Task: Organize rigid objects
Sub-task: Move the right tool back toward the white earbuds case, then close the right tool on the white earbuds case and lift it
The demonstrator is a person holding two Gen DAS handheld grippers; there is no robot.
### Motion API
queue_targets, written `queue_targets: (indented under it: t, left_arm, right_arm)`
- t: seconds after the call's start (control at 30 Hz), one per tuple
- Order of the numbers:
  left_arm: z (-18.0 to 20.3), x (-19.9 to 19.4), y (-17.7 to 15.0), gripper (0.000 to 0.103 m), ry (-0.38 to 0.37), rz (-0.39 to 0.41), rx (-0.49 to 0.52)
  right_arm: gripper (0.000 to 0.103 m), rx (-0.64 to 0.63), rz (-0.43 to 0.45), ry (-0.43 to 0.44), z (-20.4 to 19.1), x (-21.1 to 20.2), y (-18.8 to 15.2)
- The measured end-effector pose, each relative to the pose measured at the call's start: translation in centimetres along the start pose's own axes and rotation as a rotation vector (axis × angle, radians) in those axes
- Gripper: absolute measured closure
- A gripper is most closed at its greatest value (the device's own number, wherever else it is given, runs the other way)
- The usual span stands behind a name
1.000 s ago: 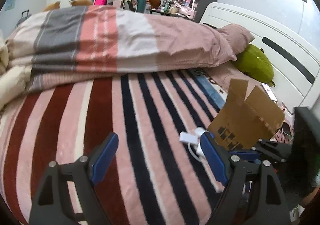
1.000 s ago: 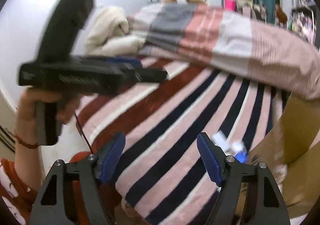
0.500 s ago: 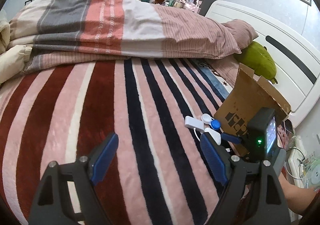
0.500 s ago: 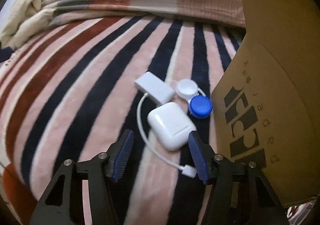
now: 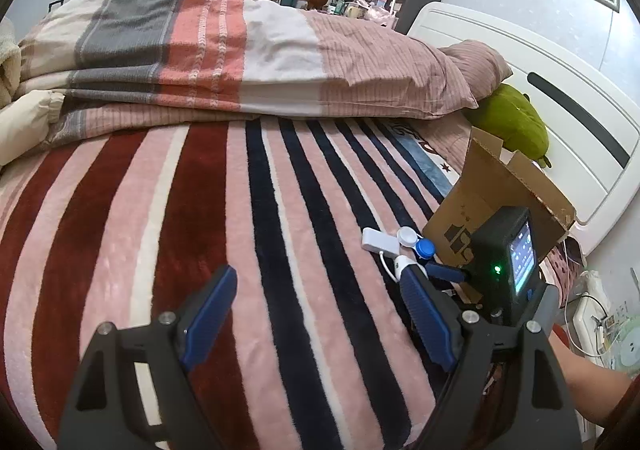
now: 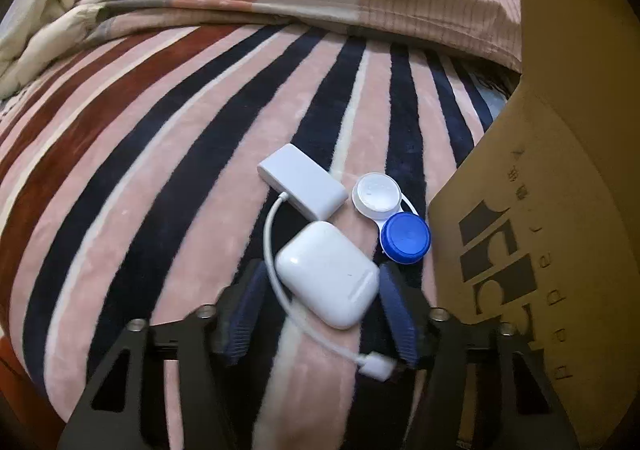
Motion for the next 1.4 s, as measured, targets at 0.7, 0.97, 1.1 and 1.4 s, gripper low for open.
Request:
queue_targets:
  t: [0.7,0.97,1.1,1.4]
  left_arm:
    - [0.0,-0.4,0.0,0.022,0.025,-0.007,0.007]
    - [-1.0,0.3,-1.0,0.022,0.056,-0.044,-0.005]
    - [-1.4,0.5,-1.5,0.022,0.065,-0.057,-0.015]
    - [1.5,0.6,0.1,0.022,-0.07,-0.068,-0.009]
  right_arm:
    - [0.063,-0.065,0.076,0.289,-4.5,-3.2,-0.2]
    - [0.059,-0.171,0.04,0.382,-7.9,-3.3,-1.5]
    - [0.055,-0.177,0.058,0.447,-8.2,-3.1,-0.8]
    - [0.063,-0.274,0.166,0.47,-9.0,-7.5,1.9]
Point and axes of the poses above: each gripper's, at about its wrist camera, not at the fingertips, and x roughly the way its jaws point, z to its right, y to its top, the point moved 10 cm from there along x, roughly the way its jaws point, and after that the axes turned 3 degrees about z, right-handed, at the moved point
